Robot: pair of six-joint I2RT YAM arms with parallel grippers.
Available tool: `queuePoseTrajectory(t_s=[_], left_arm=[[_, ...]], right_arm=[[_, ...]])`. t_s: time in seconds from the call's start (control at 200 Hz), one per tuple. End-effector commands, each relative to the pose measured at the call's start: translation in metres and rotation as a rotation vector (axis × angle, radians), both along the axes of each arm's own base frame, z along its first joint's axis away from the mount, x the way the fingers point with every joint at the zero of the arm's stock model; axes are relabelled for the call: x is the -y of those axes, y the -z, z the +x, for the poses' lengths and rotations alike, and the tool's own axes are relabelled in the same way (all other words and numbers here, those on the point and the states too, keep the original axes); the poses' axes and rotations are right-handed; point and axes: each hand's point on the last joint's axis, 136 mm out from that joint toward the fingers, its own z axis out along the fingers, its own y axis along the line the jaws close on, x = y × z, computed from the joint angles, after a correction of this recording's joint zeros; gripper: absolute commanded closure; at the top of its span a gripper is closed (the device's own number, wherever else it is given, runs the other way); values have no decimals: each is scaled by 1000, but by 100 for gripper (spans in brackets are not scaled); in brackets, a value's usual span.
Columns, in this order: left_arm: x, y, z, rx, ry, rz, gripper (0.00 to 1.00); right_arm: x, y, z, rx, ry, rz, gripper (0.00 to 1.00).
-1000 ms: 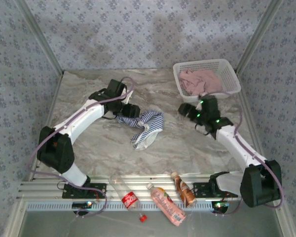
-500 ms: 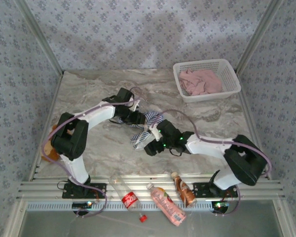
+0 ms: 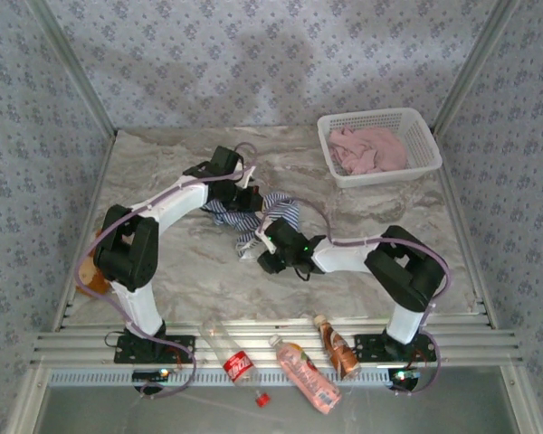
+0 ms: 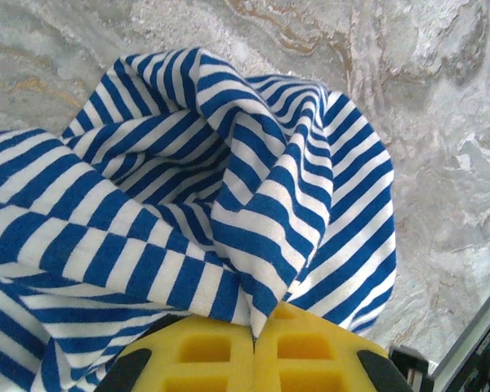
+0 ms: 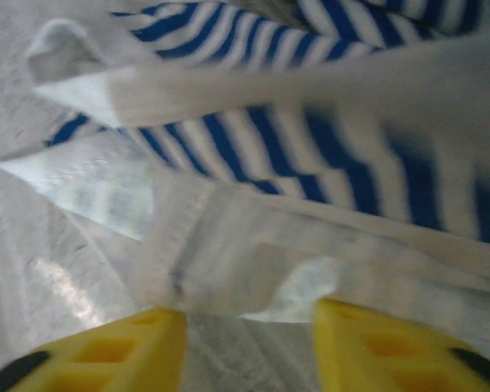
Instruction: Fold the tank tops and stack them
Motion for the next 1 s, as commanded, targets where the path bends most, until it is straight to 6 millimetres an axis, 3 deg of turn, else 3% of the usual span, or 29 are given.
queuePoseTrajectory(t_s=[0.0,0.085,0.205,0.32,0.445,0.56,0.67,0.755,0.914,0.994], left_arm=[[-7,-33,1,60,6,0,100],[-12,-44,3,82,0,7,100],[-20,-58,7,110,-26,16,100],[-26,-74,9,144,-47,26,100],[-30,-80,10,157,-50,42,100],[-34,-73,16,151,-56,64,100],[-37,-70,19,158,-59,80,100],[-39,-66,21,153,-62,88,100],[-43,-59,21,138,-66,99,100],[-43,-56,18,127,-62,97,100]], right_arm=[[12,7,12,9,58,-45,66],[13,3,16,28,53,-48,85],[18,-11,20,53,63,-20,99],[22,-32,14,59,64,29,100],[8,-49,-7,62,29,87,100],[-3,-44,-5,3,70,149,94],[-10,-29,3,-58,94,148,80],[-18,-20,1,-95,90,130,56],[-20,-32,-14,-103,66,192,52],[-19,-28,-18,-101,69,174,41]])
